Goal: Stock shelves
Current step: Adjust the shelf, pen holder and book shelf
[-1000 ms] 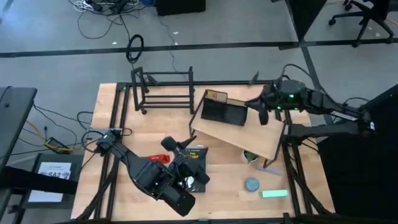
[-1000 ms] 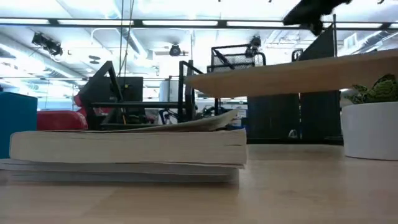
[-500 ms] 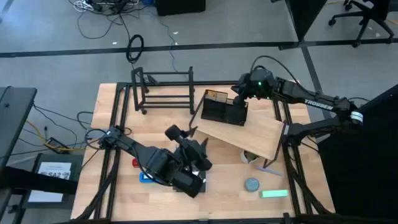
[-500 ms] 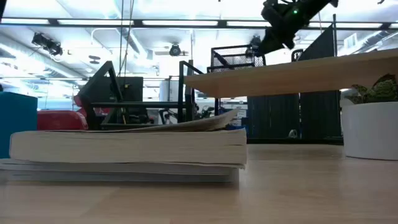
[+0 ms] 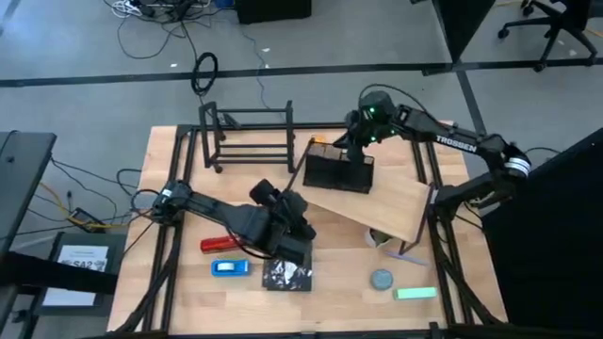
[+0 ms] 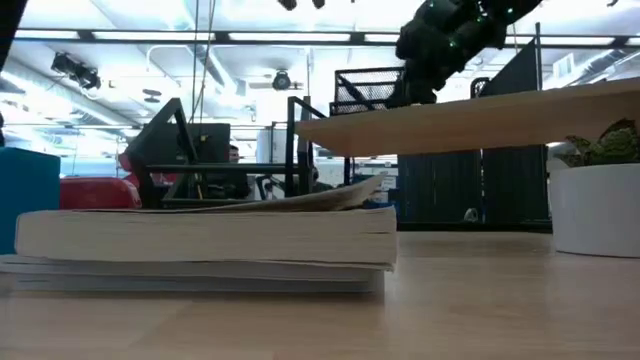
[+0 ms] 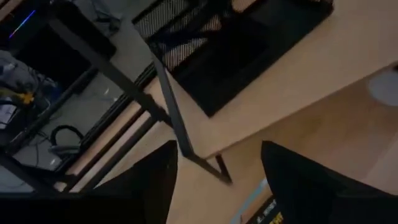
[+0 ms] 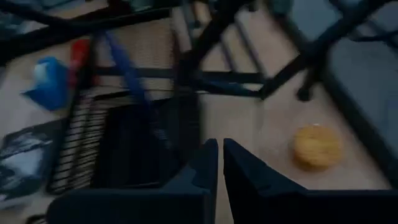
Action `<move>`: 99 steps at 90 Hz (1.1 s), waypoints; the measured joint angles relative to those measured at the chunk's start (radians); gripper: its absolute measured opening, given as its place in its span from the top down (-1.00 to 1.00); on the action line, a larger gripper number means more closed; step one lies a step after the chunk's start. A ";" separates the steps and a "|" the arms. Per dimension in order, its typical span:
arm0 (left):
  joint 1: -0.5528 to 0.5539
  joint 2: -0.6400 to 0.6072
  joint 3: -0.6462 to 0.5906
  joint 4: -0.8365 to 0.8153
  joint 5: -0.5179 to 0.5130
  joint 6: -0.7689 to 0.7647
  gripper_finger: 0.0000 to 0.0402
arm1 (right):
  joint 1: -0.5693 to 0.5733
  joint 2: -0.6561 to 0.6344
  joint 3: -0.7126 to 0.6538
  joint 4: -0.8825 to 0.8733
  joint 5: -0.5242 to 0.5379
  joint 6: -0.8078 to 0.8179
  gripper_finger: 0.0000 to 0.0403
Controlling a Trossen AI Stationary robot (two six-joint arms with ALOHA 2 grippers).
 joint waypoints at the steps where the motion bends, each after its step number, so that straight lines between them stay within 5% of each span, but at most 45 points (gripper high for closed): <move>1: 0.000 0.000 -0.003 0.000 0.001 0.000 -0.05 | 0.000 -0.008 0.000 0.000 0.016 0.000 1.00; 9: 0.000 0.002 -0.027 0.003 0.000 0.002 -0.05 | 0.000 -0.074 0.001 0.008 0.090 0.000 1.00; 31: 0.102 0.001 -0.114 0.003 -0.014 0.104 0.03 | 0.098 -0.245 0.001 -0.053 0.076 0.053 1.00; 53: 0.306 -0.002 -0.112 0.004 -0.013 0.281 0.51 | 0.236 -0.313 0.001 -0.172 0.376 0.131 1.00; 71: 0.425 -0.002 -0.112 0.036 -0.071 0.345 0.89 | 0.273 -0.287 -0.001 -0.261 0.405 0.145 1.00; 82: 0.403 -0.011 -0.091 0.240 -0.132 0.582 0.98 | 0.295 -0.286 -0.003 -0.258 0.406 0.145 1.00; 99: 0.331 -0.014 -0.044 0.516 -0.069 0.950 0.99 | 0.311 -0.286 -0.003 -0.258 0.419 0.140 1.00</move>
